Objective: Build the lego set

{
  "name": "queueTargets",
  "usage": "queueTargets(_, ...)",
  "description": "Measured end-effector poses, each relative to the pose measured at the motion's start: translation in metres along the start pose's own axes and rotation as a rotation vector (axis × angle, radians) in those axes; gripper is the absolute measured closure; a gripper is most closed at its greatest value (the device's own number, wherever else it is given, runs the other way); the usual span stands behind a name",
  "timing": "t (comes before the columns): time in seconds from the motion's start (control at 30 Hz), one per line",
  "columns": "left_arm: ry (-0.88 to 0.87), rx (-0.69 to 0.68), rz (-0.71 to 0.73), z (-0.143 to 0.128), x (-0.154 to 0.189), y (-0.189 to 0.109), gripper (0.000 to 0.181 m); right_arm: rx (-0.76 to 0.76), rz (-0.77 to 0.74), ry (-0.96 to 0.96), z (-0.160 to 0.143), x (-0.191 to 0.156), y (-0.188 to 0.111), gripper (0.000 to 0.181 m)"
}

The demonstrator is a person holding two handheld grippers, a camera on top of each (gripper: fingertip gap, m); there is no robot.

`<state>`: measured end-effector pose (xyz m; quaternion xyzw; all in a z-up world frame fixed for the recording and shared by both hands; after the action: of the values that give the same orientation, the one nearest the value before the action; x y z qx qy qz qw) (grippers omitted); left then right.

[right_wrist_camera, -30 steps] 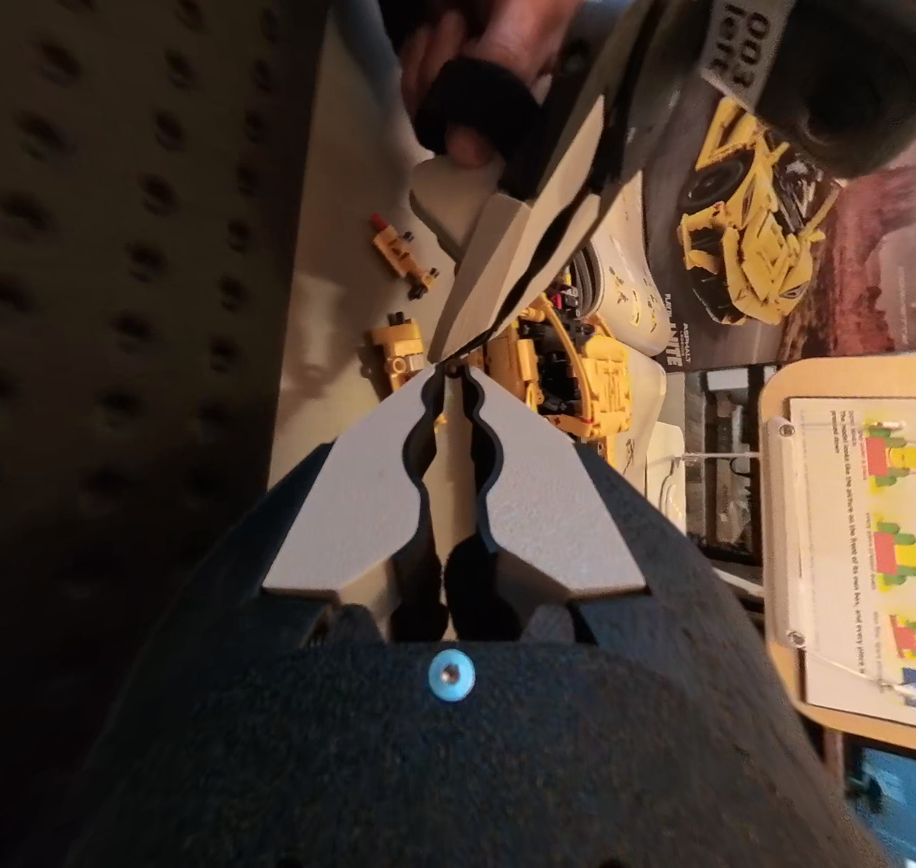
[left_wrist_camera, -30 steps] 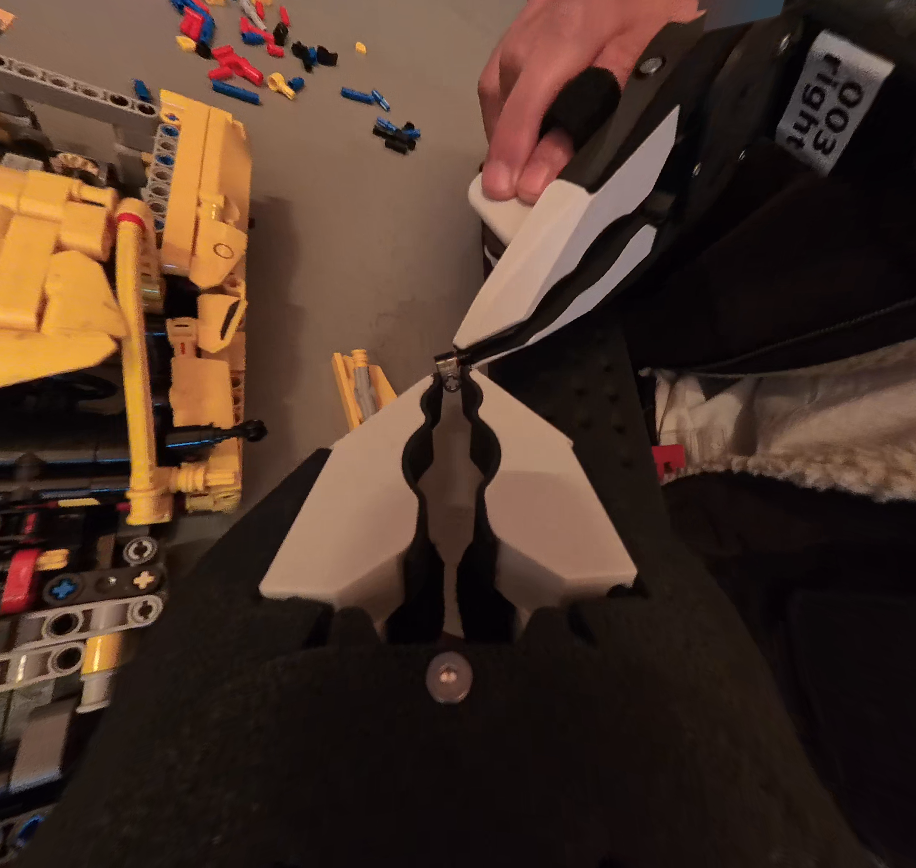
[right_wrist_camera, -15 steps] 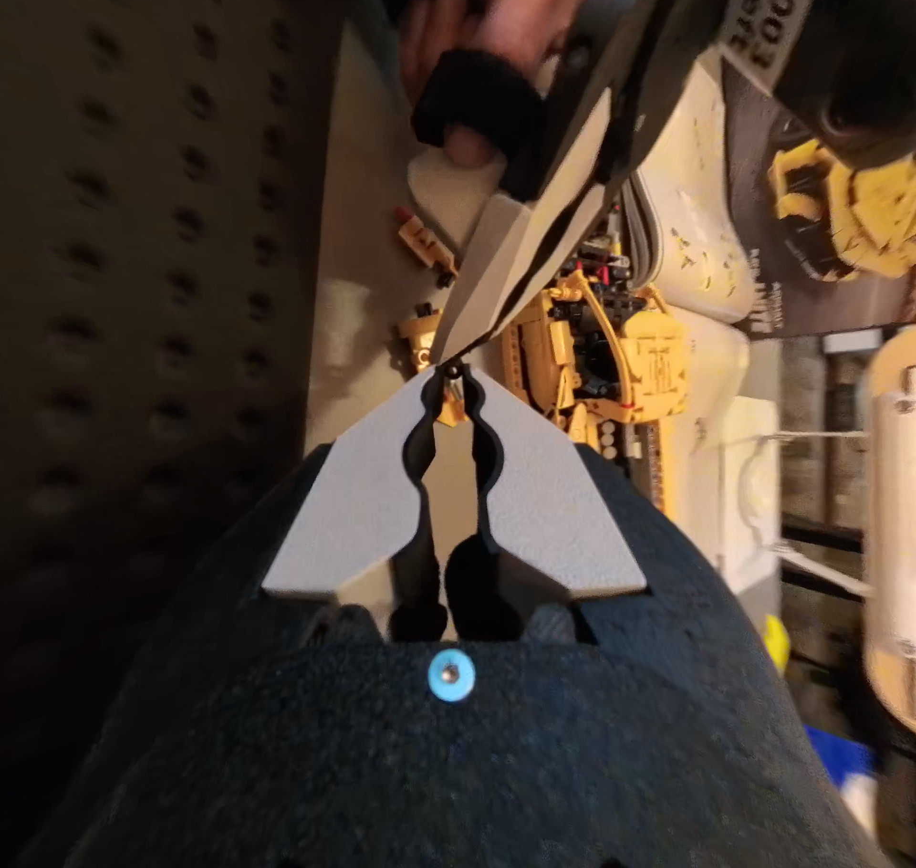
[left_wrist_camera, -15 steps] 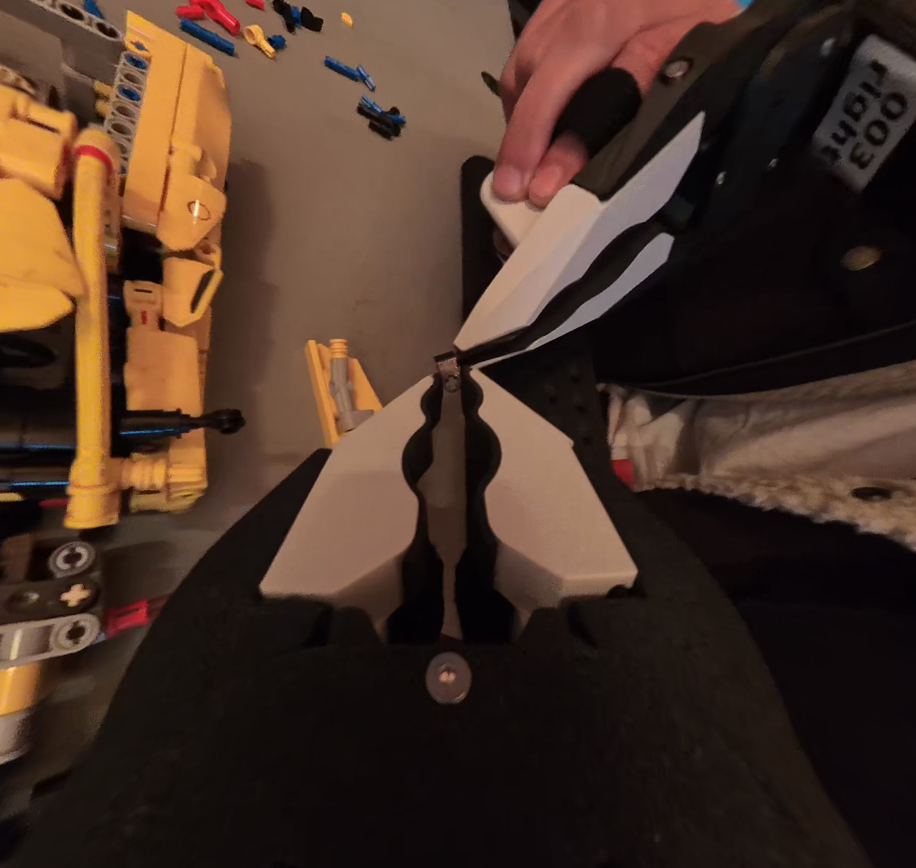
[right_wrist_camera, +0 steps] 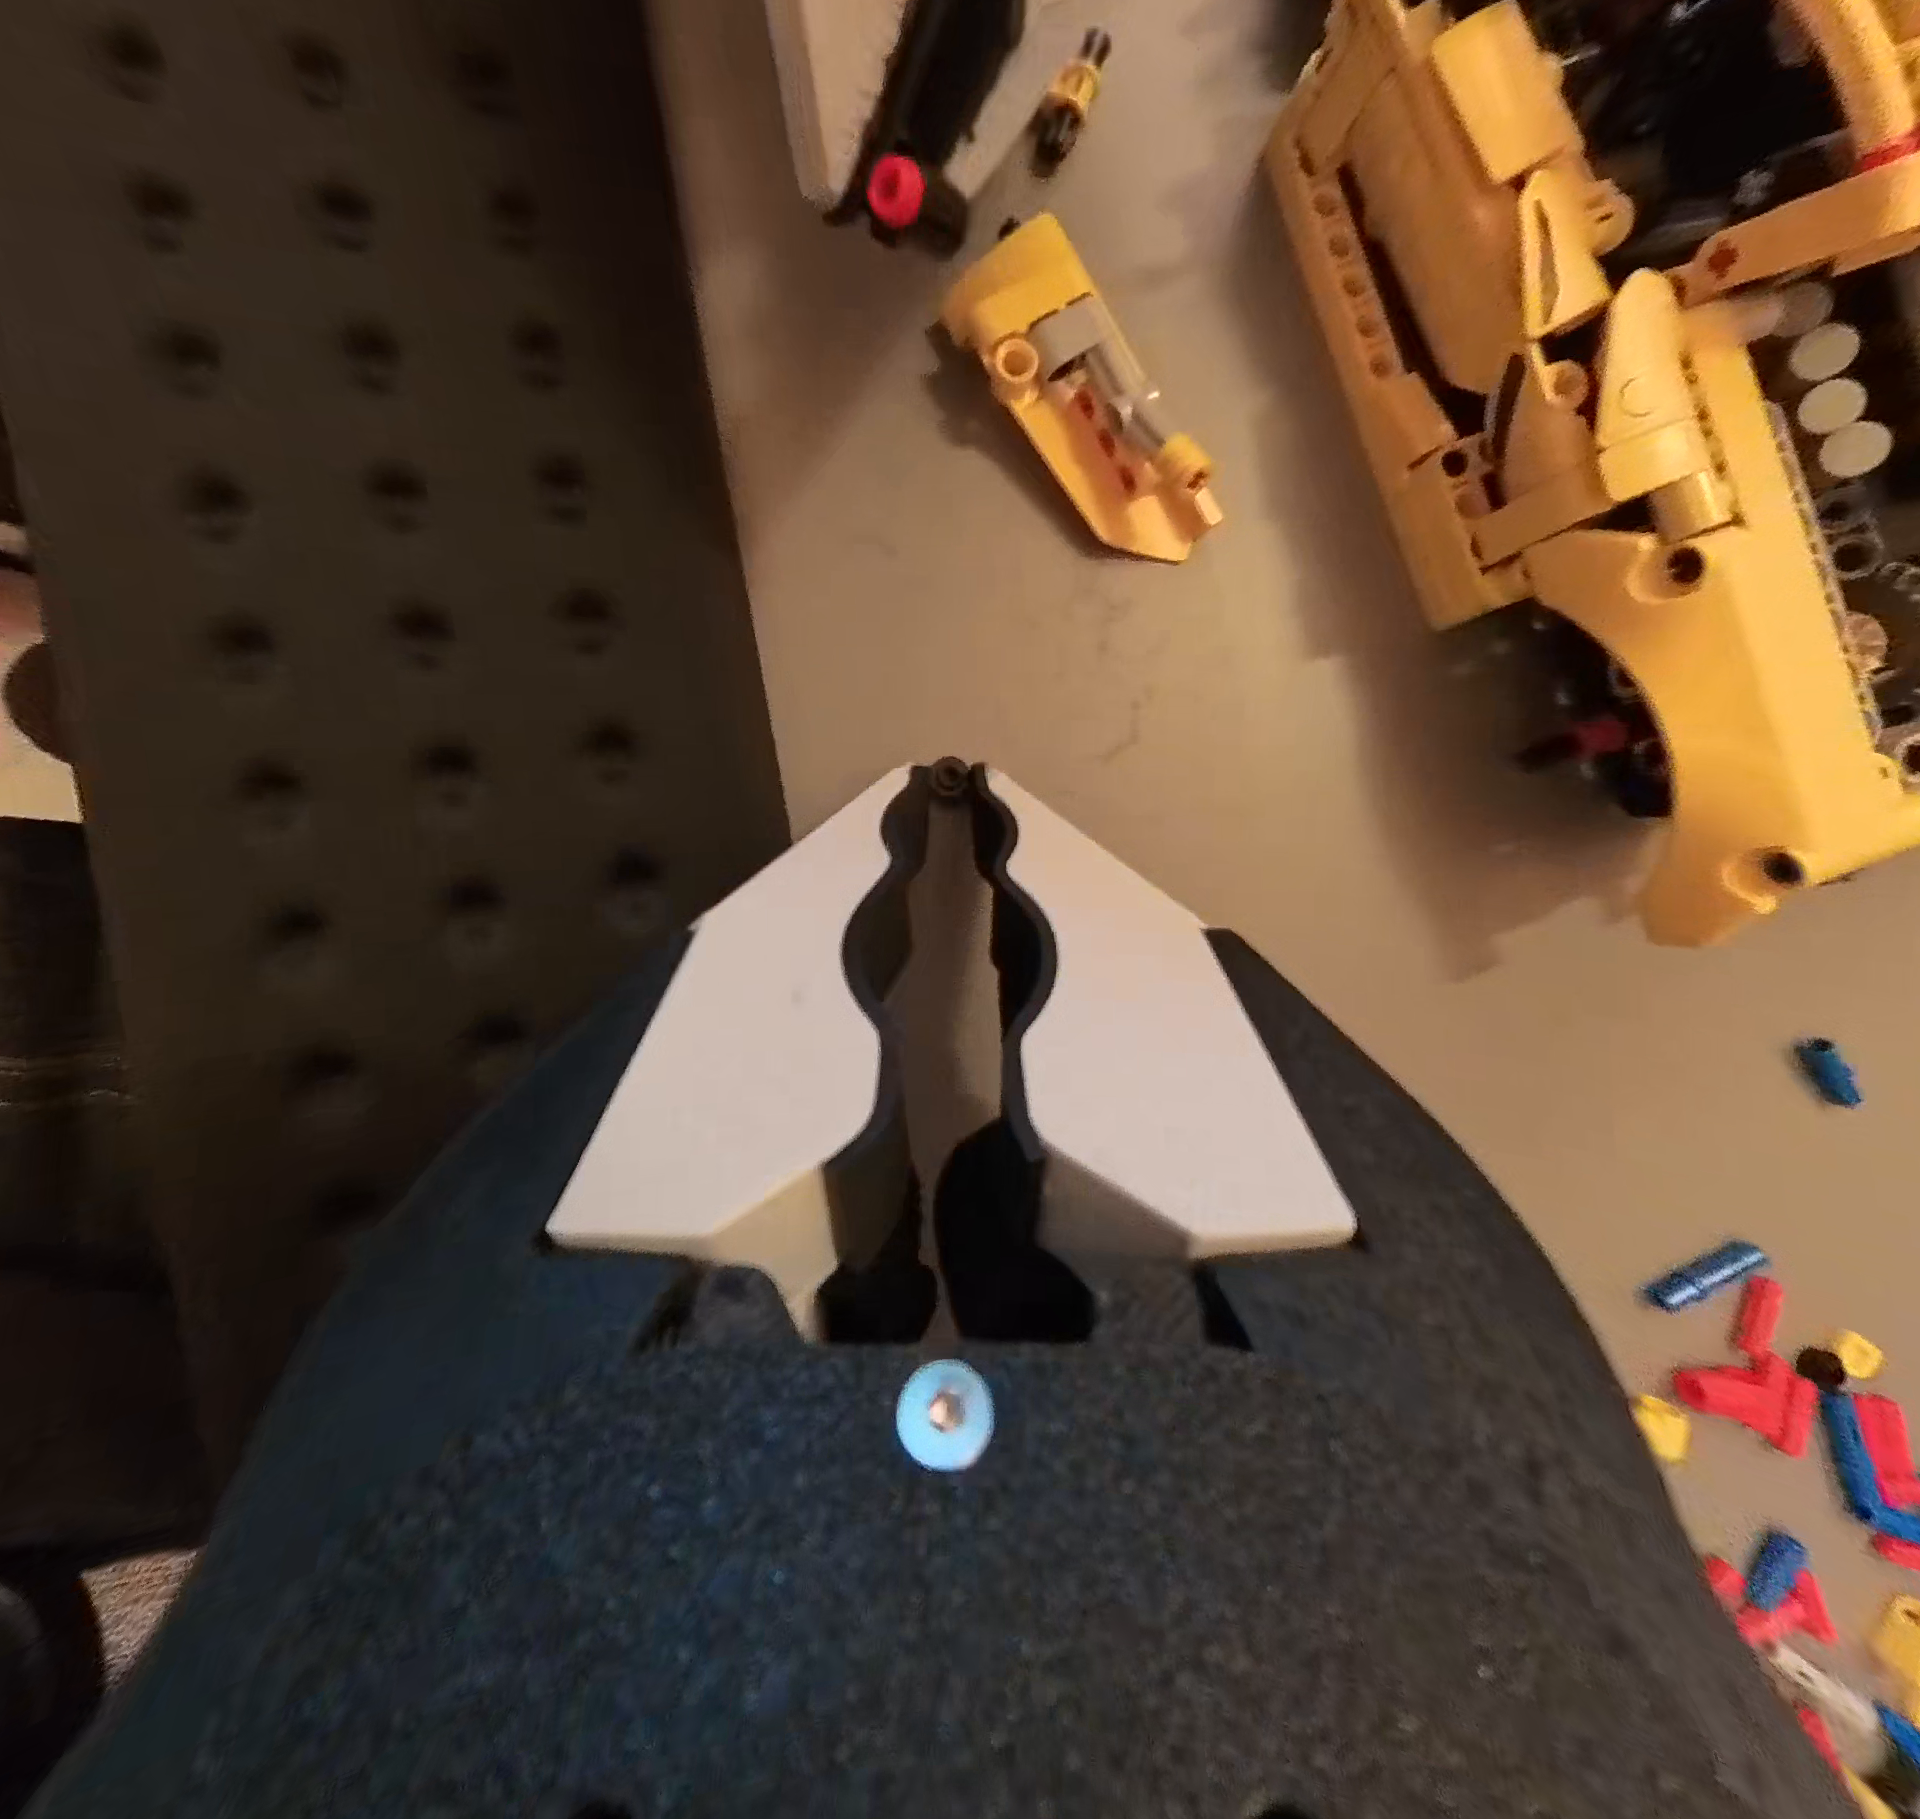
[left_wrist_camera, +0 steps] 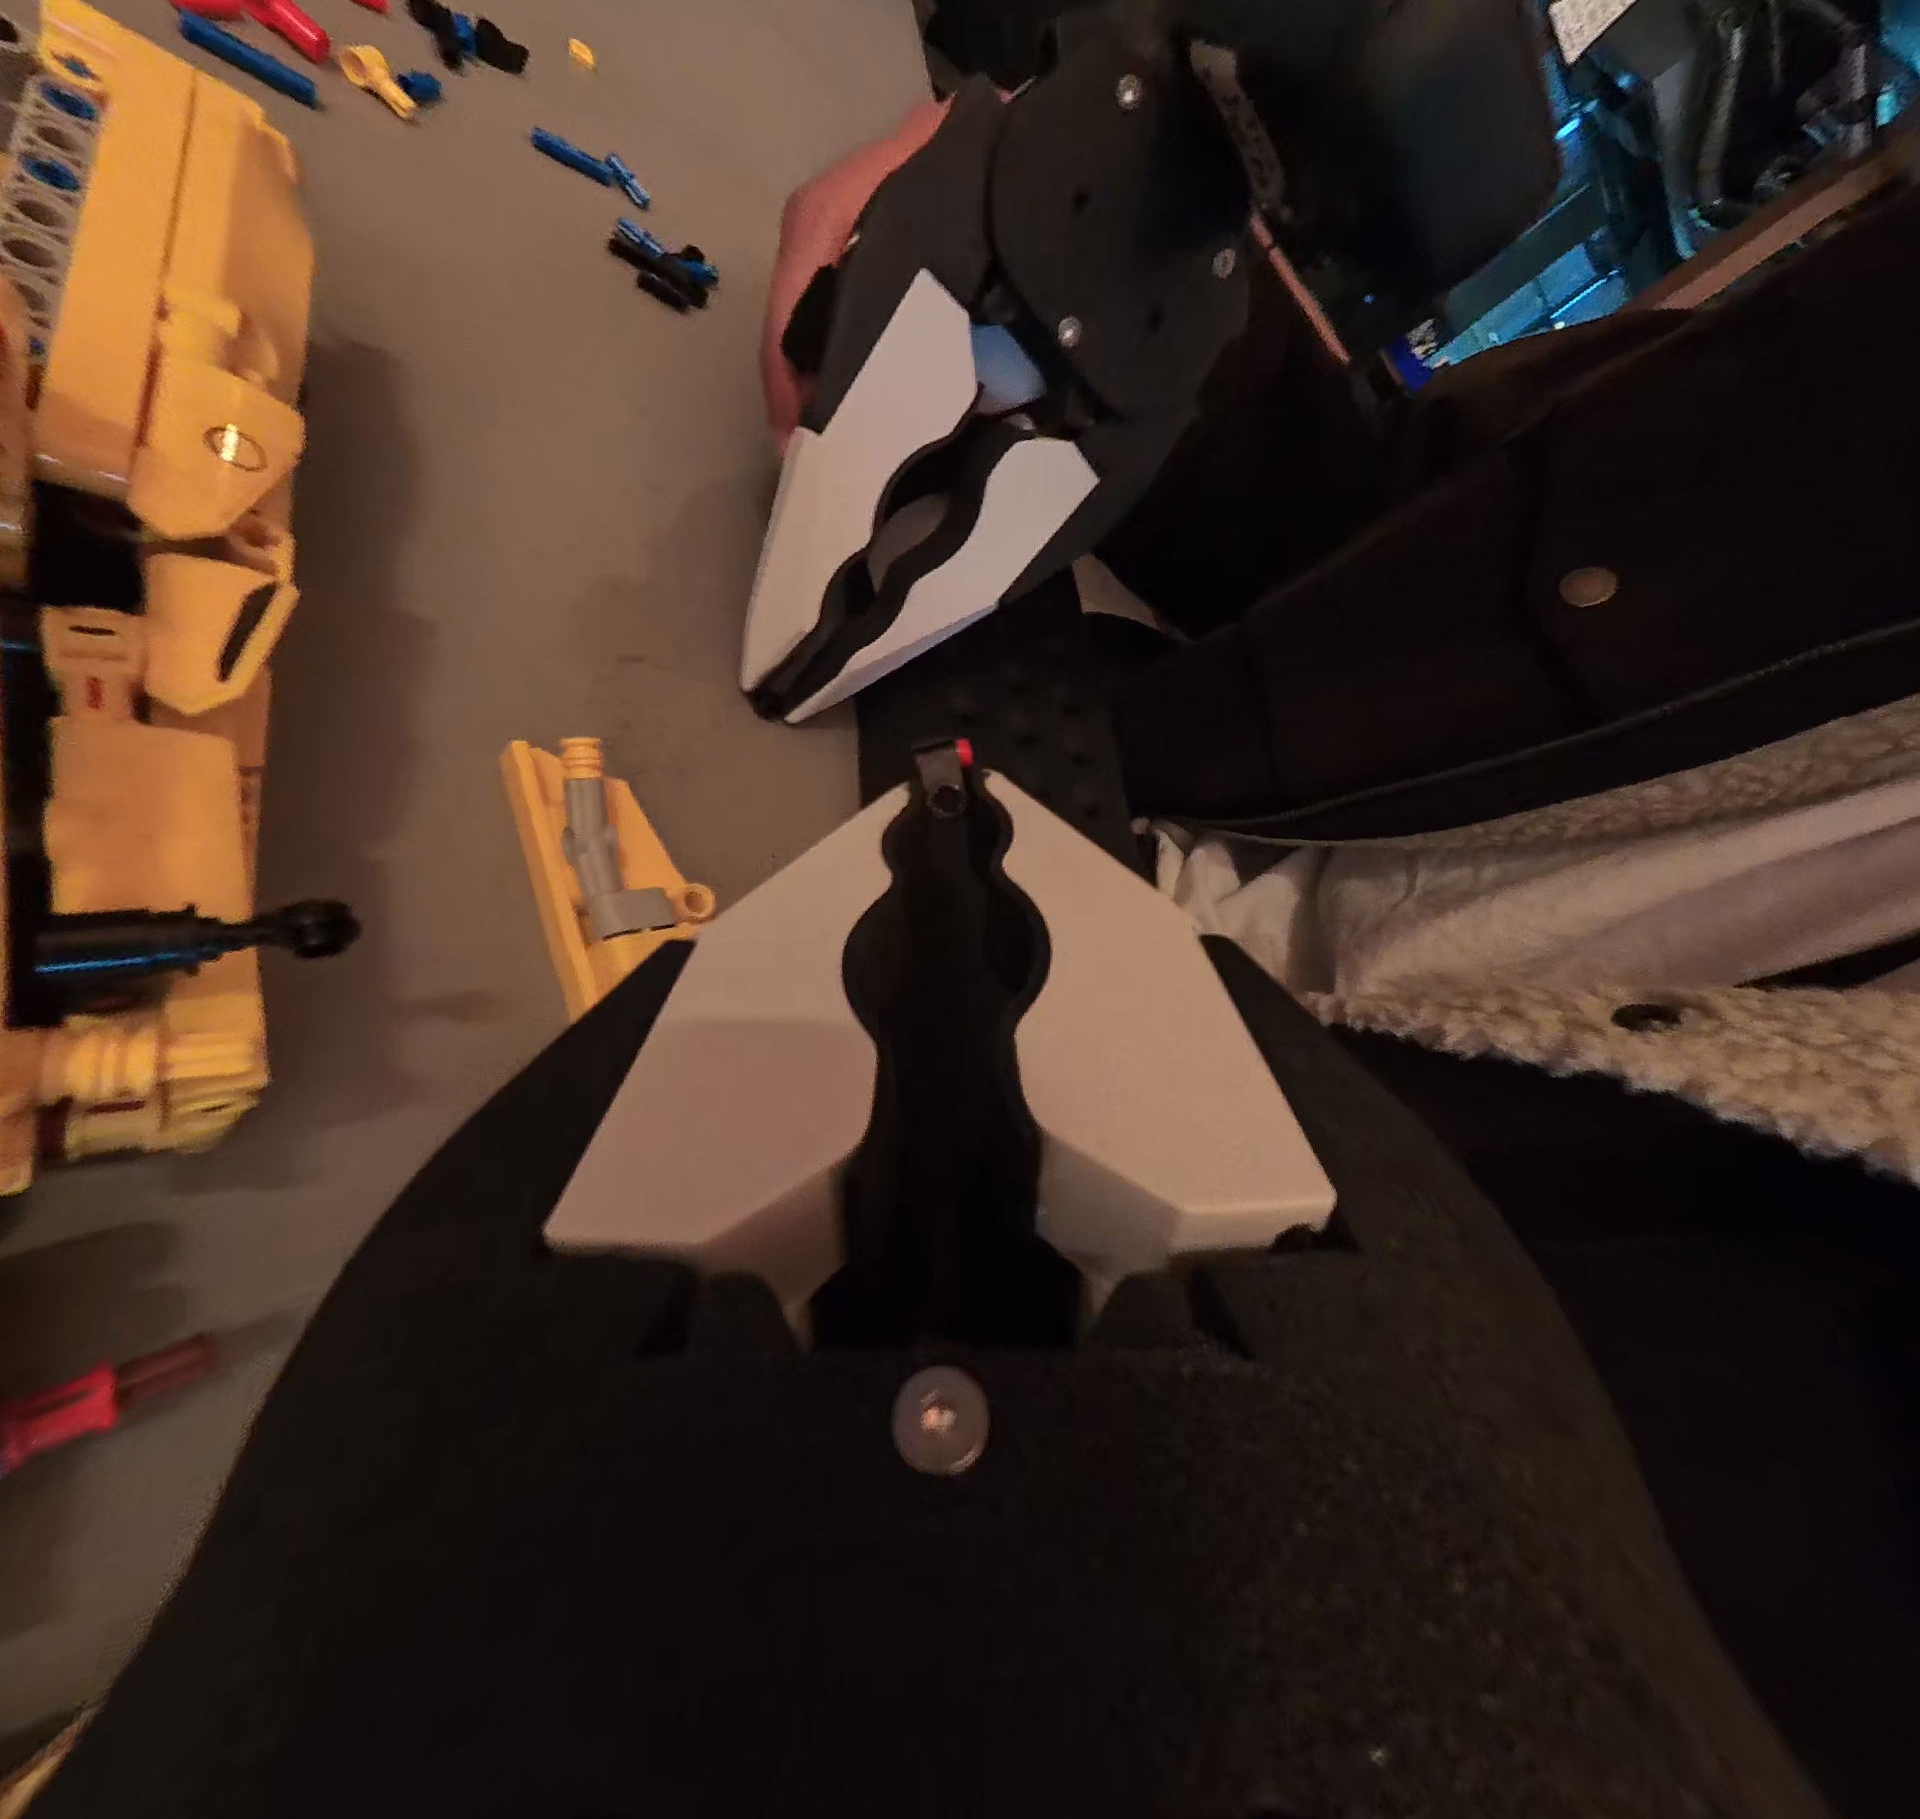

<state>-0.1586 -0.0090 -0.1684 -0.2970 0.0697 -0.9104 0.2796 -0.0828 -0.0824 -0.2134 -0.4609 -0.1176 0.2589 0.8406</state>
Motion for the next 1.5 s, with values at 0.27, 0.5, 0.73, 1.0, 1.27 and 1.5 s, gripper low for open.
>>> queueTargets(0.27, -0.078, 0.046, -0.149, 0.004, 0.013, -0.001, 0.174, 0.338, 0.109, -0.085, 0.054, -0.022, -0.032, 0.158)
queueTargets(0.5, -0.094, 0.045, -0.262, 0.004, 0.027, 0.000, 0.174, 0.495, 0.111, -0.337, 0.075, -0.042, -0.040, 0.171)
queueTargets(0.73, -0.117, 0.087, -0.243, 0.010, 0.023, -0.004, 0.174, 0.508, 0.036, -0.308, 0.077, -0.035, -0.043, 0.175)
queueTargets(1.0, -0.141, 0.183, -0.223, 0.021, 0.016, -0.010, 0.174, 0.589, -0.040, -0.173, 0.079, -0.026, -0.050, 0.176)
queueTargets(1.27, -0.128, 0.184, -0.200, 0.022, 0.015, -0.009, 0.174, 0.579, -0.035, -0.154, 0.076, -0.025, -0.049, 0.175)
queueTargets(1.5, -0.052, 0.145, -0.106, 0.019, 0.011, -0.009, 0.175, 0.512, -0.019, -0.107, 0.063, -0.018, -0.042, 0.167)
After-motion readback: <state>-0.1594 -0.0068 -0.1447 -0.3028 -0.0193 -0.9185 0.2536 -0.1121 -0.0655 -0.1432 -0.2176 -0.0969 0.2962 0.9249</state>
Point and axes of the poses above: each gripper's, where its closed fingertips meet, y out along the fingers, z out of its top, x = y × z across the jaws, the point moved 4 cm from there along -y, back along the fingers, and after that the axes turned 13 degrees about y, right-handed, at the moved point
